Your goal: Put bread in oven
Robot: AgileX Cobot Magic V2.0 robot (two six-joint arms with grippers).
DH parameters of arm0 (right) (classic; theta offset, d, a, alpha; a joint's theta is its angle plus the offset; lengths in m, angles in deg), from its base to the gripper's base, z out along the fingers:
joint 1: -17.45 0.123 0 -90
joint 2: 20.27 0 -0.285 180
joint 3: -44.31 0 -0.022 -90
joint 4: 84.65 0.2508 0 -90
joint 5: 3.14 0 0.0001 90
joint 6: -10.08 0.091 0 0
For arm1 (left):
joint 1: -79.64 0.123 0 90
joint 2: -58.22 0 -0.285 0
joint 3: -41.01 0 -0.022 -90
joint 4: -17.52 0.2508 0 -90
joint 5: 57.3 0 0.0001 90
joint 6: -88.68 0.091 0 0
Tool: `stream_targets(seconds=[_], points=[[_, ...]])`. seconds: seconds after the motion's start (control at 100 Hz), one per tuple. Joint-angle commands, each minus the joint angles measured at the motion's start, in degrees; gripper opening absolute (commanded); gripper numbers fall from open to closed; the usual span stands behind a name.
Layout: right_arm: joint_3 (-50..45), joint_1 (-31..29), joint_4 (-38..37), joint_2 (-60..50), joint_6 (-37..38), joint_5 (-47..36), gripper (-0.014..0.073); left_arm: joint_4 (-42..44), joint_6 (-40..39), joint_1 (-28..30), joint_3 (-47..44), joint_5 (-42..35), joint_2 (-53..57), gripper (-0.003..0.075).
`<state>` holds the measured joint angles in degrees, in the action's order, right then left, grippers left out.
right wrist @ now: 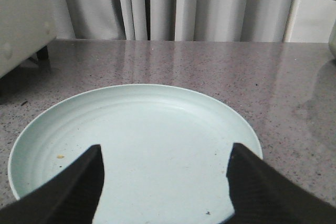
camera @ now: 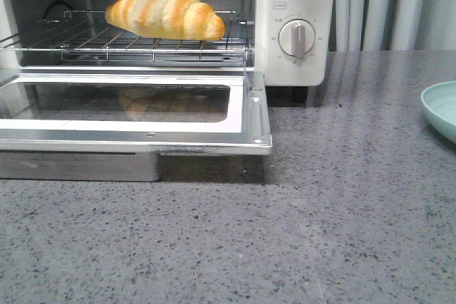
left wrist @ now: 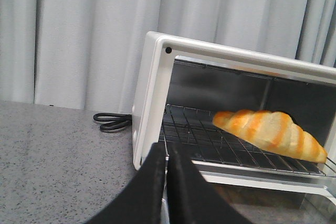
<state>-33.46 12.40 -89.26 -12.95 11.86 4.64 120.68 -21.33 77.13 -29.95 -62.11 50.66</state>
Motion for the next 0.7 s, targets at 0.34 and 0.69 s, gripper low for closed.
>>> stream_targets(seconds=[0.34, 0.69], points=[[-0.8, -0.3, 0.0, -0.9, 0.2, 2.3, 0.0452, -0.9, -0.4, -0.1, 1.6, 1.3, 1.6, -0.0021], [-0.8, -0.3, 0.0, -0.9, 0.2, 1.8, 0.0452, -0.9, -0.4, -0.1, 1.6, 1.3, 1.6, -0.0021]])
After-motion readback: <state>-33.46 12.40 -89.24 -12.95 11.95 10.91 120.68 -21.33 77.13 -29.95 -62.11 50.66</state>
